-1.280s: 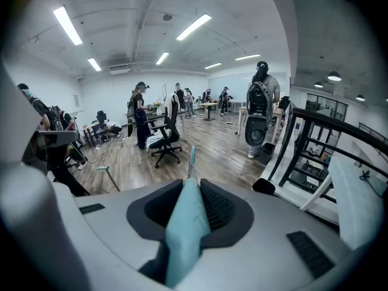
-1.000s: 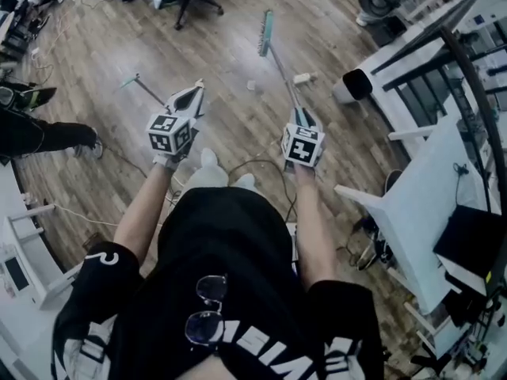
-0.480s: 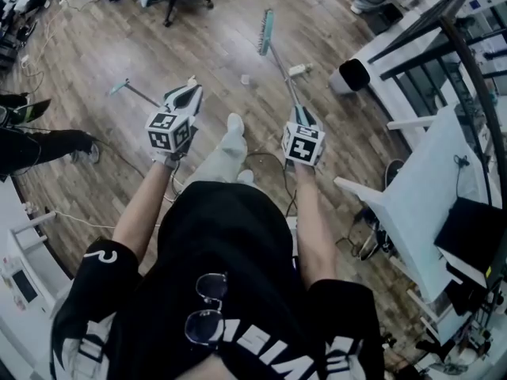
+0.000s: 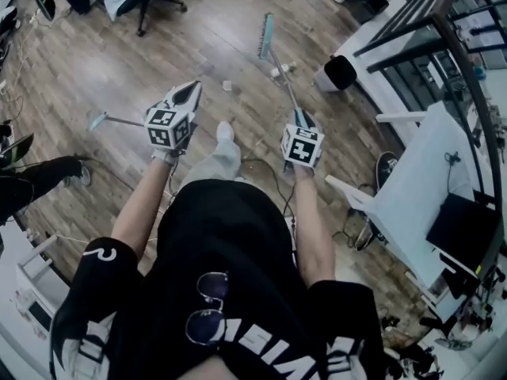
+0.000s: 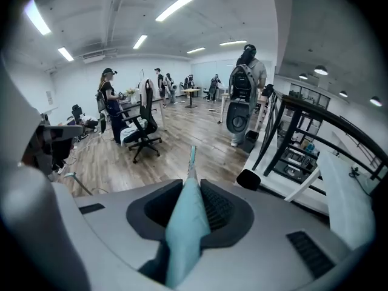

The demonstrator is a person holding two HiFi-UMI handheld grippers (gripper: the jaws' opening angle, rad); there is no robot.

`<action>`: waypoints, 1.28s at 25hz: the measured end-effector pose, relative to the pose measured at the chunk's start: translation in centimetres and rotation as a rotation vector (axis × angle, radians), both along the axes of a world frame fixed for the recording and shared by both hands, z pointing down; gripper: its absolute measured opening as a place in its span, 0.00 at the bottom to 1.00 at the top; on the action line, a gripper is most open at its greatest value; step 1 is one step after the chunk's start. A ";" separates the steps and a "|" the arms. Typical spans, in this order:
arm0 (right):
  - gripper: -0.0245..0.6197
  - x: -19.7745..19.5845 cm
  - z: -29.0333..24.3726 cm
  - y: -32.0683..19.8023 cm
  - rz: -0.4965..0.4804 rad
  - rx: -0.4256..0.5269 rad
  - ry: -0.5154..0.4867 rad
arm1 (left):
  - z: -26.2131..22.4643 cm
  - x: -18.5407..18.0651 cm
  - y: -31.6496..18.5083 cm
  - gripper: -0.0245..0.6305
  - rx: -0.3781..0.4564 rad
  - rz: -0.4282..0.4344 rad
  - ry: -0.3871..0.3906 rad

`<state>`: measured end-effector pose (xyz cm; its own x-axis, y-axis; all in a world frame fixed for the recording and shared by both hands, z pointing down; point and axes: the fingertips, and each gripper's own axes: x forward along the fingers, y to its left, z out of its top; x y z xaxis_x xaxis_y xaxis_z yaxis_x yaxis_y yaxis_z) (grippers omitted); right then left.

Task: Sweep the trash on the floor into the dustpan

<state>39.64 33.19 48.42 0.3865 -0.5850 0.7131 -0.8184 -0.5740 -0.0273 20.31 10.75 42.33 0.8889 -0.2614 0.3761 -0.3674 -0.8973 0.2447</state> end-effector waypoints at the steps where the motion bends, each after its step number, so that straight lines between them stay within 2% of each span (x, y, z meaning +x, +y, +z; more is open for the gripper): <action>1: 0.17 0.9 0.1 -0.3 0.015 -0.010 -0.001 | 0.2 1.2 -0.8 0.03 -0.005 0.011 0.000; 7: 0.17 5.9 1.4 -2.1 0.102 -0.050 -0.012 | 1.4 7.8 -4.8 0.04 -0.026 0.073 -0.002; 15: 0.17 11.6 2.8 -2.9 0.168 -0.075 -0.038 | 2.5 15.1 -6.2 0.04 -0.035 0.140 -0.023; 24: 0.17 21.6 7.2 -3.8 0.141 -0.144 -0.103 | 5.3 23.9 -6.8 0.03 -0.066 0.100 -0.077; 32: 0.17 33.1 13.1 -4.7 0.062 -0.260 -0.132 | 9.3 33.9 -7.0 0.03 -0.080 0.058 -0.123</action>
